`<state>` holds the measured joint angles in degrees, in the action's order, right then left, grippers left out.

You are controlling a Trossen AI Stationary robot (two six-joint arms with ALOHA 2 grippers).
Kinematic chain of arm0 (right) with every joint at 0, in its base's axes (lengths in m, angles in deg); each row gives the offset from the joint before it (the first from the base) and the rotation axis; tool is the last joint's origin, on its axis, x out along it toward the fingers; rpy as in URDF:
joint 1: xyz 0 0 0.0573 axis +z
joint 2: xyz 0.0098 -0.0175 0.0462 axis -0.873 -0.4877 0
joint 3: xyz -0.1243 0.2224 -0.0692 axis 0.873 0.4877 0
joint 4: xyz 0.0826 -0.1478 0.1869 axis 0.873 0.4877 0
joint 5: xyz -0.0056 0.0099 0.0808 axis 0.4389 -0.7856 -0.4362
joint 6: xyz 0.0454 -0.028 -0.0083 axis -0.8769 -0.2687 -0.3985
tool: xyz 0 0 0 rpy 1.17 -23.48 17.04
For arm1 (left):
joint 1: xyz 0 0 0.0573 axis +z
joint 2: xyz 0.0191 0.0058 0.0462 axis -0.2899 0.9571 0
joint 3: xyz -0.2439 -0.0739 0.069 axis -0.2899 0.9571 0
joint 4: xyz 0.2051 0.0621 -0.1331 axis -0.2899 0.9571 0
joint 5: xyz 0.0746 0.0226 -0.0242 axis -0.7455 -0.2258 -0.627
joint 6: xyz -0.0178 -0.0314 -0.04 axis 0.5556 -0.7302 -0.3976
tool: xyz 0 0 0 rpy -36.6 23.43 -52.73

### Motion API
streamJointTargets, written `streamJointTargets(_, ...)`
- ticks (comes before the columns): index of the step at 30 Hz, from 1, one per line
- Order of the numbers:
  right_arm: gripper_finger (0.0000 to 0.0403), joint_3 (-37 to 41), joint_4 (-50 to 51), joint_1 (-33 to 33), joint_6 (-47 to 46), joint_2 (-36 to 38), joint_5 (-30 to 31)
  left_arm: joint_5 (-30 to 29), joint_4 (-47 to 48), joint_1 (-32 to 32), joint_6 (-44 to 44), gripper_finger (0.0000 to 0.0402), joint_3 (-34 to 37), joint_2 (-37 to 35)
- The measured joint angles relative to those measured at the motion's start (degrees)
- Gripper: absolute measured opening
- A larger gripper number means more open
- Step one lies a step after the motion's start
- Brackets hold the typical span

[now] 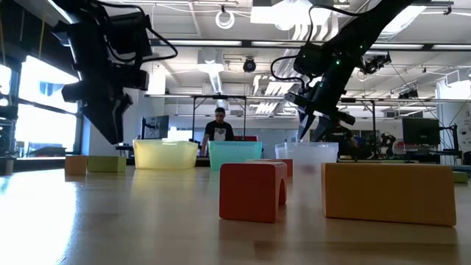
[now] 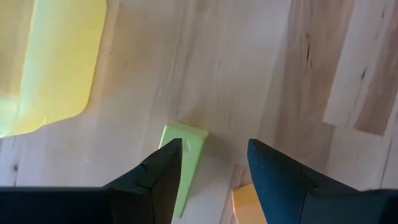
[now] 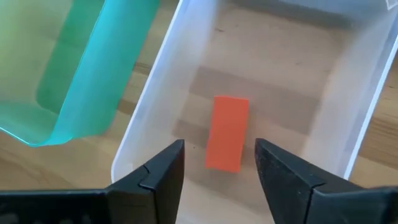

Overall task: Sort & place blocks by color
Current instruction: Put the green block into the yellow bin

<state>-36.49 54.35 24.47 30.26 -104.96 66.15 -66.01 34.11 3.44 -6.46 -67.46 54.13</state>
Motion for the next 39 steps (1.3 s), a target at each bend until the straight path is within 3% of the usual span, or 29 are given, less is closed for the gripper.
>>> streamJointTargets(7, 0.0183, -0.05, -0.79, 0.02, 1.38, 0.02, -2.07, -0.55, 0.77, 0.0, 3.07, 0.0172, -1.71, 2.86)
streamJointTargets(19, 0.0183, -0.07, -1.75, 0.01, 2.94, 0.02, -2.16, -2.05, 12.39, 4.88, 8.33, 0.0172, -8.93, 9.94)
streamJointTargets(27, 0.0183, -0.07, -1.88, 0.02, 2.99, 0.02, -2.95, -1.58, 12.88, 5.6, 14.58, 0.0172, -9.84, 13.5)
streamJointTargets(39, 0.0183, -0.07, -2.34, 0.0, 2.99, 0.04, -2.94, -4.03, 12.58, 5.6, 14.29, 0.0172, -9.84, 21.34)
